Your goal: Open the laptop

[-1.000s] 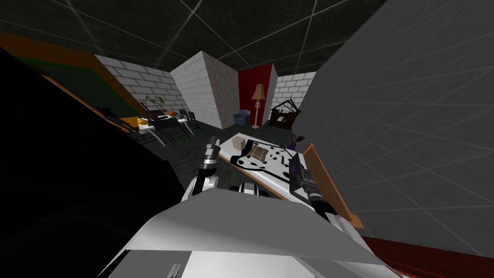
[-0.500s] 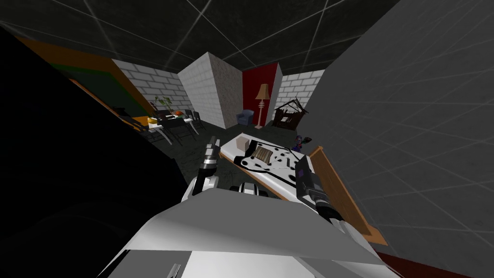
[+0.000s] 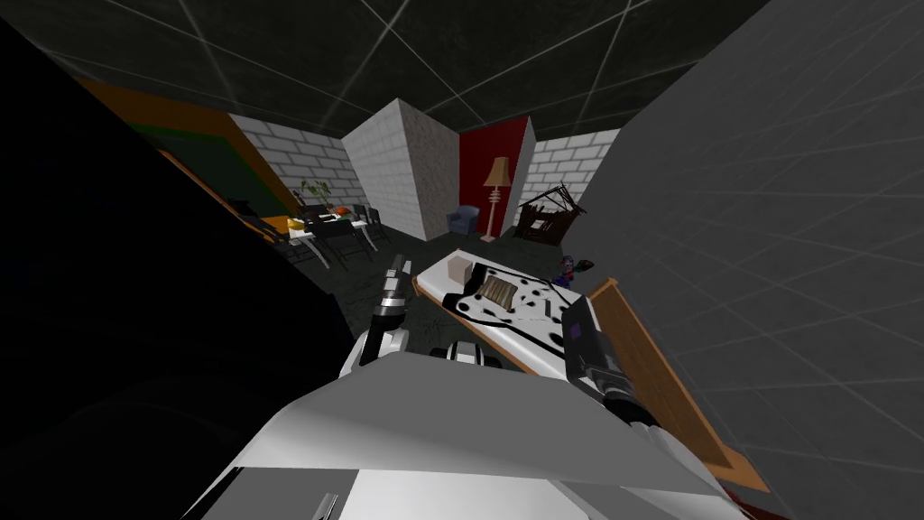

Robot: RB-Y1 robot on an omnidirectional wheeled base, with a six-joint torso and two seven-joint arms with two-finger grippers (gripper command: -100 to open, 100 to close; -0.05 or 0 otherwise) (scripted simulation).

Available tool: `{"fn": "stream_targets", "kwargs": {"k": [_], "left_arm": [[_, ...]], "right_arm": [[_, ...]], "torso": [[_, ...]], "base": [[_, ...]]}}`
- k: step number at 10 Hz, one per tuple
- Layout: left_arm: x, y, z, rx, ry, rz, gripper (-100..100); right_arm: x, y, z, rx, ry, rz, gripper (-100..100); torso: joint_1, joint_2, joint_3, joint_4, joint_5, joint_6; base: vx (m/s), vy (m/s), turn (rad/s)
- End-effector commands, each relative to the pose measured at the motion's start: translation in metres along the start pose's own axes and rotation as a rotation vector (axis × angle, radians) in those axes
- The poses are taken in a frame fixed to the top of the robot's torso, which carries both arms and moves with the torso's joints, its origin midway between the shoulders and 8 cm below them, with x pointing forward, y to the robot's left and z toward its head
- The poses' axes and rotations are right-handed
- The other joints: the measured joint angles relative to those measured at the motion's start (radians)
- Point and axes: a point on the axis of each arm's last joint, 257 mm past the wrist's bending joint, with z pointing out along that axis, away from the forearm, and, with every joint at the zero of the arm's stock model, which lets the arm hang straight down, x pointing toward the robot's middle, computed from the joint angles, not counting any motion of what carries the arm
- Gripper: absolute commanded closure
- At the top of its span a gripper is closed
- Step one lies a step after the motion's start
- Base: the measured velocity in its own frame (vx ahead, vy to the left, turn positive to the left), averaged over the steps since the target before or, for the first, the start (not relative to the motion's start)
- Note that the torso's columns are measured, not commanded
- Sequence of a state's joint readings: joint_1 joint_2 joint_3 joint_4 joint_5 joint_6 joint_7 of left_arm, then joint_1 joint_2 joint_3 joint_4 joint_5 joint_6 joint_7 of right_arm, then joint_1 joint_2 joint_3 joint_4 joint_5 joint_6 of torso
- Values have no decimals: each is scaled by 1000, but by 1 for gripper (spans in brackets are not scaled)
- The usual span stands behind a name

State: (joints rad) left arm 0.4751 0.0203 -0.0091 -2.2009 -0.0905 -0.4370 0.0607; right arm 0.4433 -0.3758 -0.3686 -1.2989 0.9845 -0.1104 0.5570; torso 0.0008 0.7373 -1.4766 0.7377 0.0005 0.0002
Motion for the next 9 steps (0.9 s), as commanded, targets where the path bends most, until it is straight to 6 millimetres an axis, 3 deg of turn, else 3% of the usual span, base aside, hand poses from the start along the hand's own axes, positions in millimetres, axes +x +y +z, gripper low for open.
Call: {"fn": "stream_targets", "kwargs": {"k": [1,2,3,6,7,9], "left_arm": [[0,0,0,0,0,0,0],[0,0,0,0,0,0,0],[0,0,0,0,0,0,0],[0,0,0,0,0,0,0],[0,0,0,0,0,0,0],[0,0,0,0,0,0,0]], "right_arm": [[33,-32,-2,65,88,-112,-100],[49,-47,-4,91,130,-159,-100],[49,-47,-4,91,130,-159,-100],[78,-89,-12,155,220,-286,-100],[78,-89,-12,155,220,-286,-100],[89,-113,-17,187,264,-353,-100]], "torso": [[-1,1,1,0,0,0],[0,1,1,0,0,0],[2,0,0,0,0,0],[-2,1,1,1,-1,0],[-1,1,1,0,-1,0],[-2,1,1,0,-1,0]], "base": [[43,107,91],[52,152,133],[37,109,36],[27,81,77],[25,67,39],[26,58,58]]}}
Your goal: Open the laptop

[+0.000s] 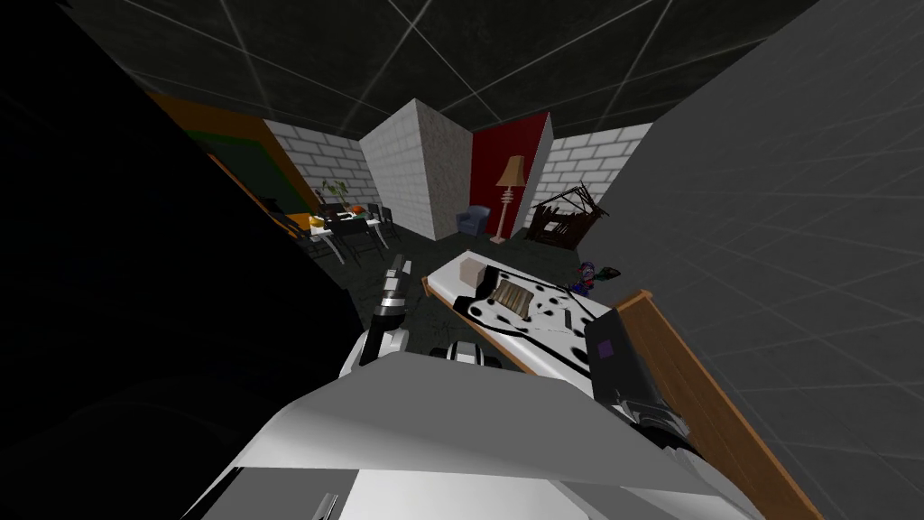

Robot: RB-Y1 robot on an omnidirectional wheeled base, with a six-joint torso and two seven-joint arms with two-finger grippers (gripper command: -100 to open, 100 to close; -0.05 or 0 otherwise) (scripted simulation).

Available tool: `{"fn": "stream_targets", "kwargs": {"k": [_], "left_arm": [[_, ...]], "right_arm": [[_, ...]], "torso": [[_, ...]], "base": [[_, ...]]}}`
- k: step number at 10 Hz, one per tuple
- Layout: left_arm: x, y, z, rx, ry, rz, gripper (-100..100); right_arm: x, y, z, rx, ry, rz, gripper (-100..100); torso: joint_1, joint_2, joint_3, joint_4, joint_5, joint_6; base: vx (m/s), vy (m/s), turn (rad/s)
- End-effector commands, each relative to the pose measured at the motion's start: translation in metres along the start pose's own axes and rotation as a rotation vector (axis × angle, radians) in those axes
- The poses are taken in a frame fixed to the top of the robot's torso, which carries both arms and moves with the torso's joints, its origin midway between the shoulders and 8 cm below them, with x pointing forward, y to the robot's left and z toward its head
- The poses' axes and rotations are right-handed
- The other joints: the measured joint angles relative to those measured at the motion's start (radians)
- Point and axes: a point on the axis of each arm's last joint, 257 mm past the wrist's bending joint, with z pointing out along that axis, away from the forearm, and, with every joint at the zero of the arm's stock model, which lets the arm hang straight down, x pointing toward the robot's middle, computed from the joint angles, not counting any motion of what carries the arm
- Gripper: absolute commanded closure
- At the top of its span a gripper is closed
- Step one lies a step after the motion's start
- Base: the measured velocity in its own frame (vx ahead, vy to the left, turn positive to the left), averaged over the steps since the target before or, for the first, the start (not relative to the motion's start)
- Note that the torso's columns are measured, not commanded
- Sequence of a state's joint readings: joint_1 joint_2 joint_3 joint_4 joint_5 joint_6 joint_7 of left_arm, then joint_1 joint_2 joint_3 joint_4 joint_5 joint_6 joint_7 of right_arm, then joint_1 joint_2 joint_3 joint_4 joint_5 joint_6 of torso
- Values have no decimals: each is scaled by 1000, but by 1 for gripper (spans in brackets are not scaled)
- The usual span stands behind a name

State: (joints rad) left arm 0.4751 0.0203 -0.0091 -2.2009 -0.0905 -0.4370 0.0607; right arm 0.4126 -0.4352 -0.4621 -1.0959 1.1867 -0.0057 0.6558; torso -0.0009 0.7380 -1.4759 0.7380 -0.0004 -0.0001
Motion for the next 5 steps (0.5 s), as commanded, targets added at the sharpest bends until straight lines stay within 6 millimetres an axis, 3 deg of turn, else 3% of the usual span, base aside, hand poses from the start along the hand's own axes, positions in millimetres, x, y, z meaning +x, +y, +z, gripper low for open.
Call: {"fn": "stream_targets", "kwargs": {"k": [1,3,4,5], "left_arm": [[0,0,0,0,0,0,0],[0,0,0,0,0,0,0],[0,0,0,0,0,0,0],[0,0,0,0,0,0,0]], "right_arm": [[19,-26,2,37,46,-79,-100],[20,-29,2,41,50,-83,-100],[15,-16,4,47,56,-85,-100],[16,-21,5,41,52,-84,-100]], "torso": [[0,0,0,0,0,0],[1,0,0,0,0,0],[-1,1,1,0,0,0],[-7,0,0,0,-2,0]], "base": [[34,61,51],[15,42,24],[12,-96,25],[8,-65,21]]}}
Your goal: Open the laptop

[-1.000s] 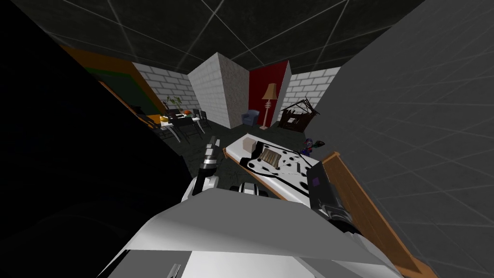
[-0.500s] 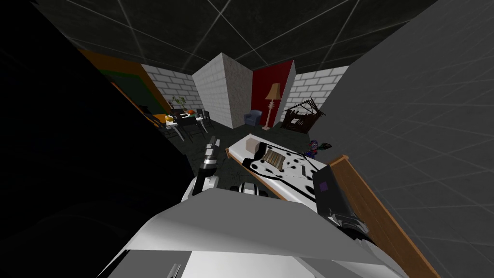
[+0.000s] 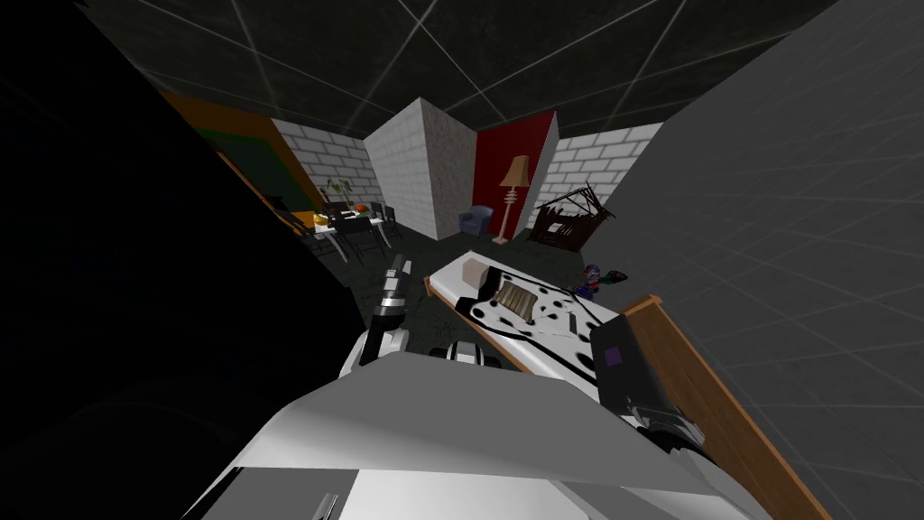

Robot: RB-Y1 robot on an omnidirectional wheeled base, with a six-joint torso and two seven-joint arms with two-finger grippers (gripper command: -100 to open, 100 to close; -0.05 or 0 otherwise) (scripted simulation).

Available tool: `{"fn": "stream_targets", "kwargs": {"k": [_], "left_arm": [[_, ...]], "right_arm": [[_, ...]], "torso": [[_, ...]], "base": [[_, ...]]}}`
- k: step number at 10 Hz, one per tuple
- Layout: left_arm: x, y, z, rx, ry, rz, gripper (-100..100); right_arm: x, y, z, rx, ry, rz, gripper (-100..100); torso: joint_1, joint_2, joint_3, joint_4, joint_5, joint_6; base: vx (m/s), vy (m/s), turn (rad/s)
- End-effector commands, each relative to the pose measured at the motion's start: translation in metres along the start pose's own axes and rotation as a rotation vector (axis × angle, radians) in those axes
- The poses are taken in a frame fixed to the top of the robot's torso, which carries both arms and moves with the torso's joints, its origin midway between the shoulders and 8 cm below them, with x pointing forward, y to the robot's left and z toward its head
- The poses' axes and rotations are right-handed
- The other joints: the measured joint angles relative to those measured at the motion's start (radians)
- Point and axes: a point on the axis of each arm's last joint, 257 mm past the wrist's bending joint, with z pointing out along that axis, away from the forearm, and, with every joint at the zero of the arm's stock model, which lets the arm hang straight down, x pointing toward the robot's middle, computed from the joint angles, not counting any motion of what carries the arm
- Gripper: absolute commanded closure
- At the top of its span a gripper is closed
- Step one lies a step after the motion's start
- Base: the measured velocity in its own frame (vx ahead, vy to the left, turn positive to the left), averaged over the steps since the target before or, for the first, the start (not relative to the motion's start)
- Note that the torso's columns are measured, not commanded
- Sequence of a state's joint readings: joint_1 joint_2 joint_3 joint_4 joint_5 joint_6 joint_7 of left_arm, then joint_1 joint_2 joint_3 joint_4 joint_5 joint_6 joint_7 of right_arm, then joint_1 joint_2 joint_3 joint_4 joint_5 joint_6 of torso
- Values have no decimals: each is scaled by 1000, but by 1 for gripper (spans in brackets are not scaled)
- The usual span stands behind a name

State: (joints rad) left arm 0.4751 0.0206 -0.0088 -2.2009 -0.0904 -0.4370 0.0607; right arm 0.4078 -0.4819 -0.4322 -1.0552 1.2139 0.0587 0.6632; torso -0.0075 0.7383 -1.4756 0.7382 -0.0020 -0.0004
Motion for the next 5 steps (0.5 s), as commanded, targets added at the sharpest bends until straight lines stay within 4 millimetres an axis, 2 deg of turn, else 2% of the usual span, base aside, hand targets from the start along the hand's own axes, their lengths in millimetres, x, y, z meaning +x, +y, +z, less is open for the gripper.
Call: {"fn": "stream_targets", "kwargs": {"k": [1,2,5], "left_arm": [[0,0,0,0,0,0,0],[0,0,0,0,0,0,0],[0,0,0,0,0,0,0]], "right_arm": [[-1,0,0,3,2,-1,100],[-5,1,4,-31,-18,62,100],[-8,5,6,-71,-34,132,100]], "torso": [[5,0,0,0,1,1],[9,0,0,-1,-1,0],[-2,-1,1,-2,-5,1]], "base": [[2,-18,-11],[-71,-87,38],[-90,-74,38]]}}
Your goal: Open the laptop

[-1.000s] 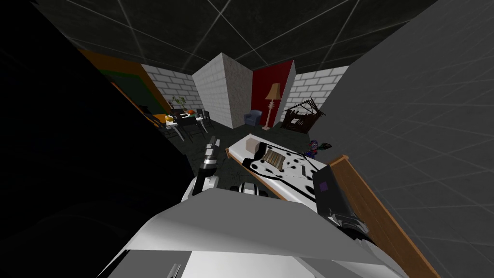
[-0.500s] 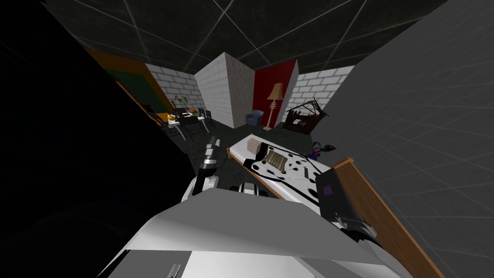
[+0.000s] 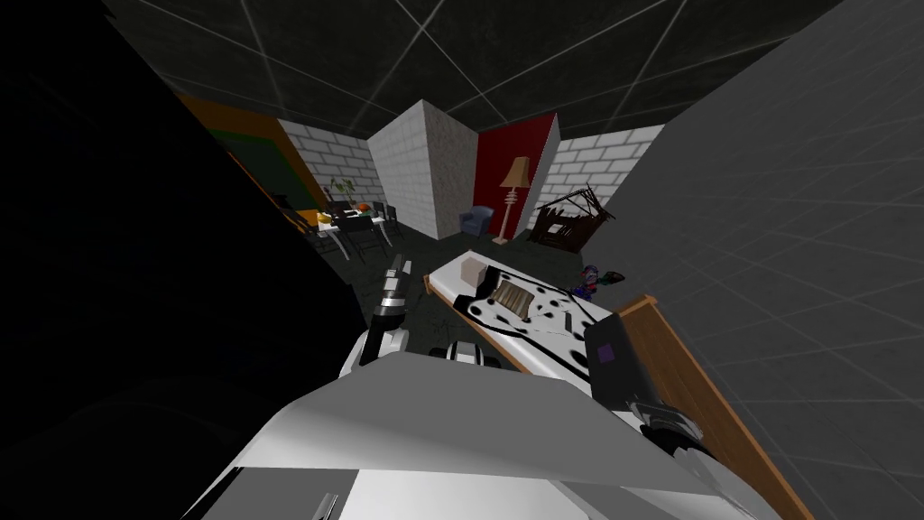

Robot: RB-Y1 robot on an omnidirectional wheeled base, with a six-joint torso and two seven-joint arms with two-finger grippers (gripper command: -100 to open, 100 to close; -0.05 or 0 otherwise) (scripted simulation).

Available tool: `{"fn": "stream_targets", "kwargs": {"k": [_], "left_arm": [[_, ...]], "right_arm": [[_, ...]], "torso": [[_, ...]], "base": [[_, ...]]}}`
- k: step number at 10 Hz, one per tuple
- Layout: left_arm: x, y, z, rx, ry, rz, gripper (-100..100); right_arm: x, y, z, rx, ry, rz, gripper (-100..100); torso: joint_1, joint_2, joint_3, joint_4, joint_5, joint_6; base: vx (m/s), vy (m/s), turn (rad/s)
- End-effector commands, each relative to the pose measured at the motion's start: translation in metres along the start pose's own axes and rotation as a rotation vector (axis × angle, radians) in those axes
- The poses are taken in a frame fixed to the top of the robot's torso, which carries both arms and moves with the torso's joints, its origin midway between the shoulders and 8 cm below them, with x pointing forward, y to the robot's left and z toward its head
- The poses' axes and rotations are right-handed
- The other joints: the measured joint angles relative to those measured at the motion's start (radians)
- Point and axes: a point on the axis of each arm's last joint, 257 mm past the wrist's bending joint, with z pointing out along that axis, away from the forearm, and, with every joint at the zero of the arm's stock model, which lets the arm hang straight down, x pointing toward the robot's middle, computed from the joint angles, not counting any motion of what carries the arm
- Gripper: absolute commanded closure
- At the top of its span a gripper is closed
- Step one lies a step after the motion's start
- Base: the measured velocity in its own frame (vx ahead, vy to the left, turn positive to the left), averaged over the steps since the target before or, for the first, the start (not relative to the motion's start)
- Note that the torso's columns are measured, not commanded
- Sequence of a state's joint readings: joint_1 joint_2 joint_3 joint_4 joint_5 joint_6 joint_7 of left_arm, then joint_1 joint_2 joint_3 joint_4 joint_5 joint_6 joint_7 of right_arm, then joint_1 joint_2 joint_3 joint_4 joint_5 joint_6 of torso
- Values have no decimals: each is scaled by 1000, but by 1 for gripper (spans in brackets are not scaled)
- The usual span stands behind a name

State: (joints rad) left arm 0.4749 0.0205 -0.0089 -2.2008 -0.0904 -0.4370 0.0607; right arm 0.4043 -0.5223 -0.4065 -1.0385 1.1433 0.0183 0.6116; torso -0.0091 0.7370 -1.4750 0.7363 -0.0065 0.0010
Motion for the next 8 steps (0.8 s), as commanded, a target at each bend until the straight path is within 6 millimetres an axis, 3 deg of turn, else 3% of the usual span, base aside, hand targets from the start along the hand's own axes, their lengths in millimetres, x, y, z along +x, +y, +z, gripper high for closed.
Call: {"fn": "stream_targets", "kwargs": {"k": [1,7,8], "left_arm": [[0,0,0,0,0,0,0],[0,0,0,0,0,0,0],[0,0,0,0,0,0,0]], "right_arm": [[-1,7,2,-53,-15,87,100],[-12,11,6,-132,-51,237,100],[-27,38,7,-175,-72,312,100]], "torso": [[-2,0,0,-1,-1,1],[3,0,-1,-1,2,0],[9,-3,-2,-1,3,-1]], "base": [[-109,-94,48],[-89,-93,28],[-117,-161,-14]]}}
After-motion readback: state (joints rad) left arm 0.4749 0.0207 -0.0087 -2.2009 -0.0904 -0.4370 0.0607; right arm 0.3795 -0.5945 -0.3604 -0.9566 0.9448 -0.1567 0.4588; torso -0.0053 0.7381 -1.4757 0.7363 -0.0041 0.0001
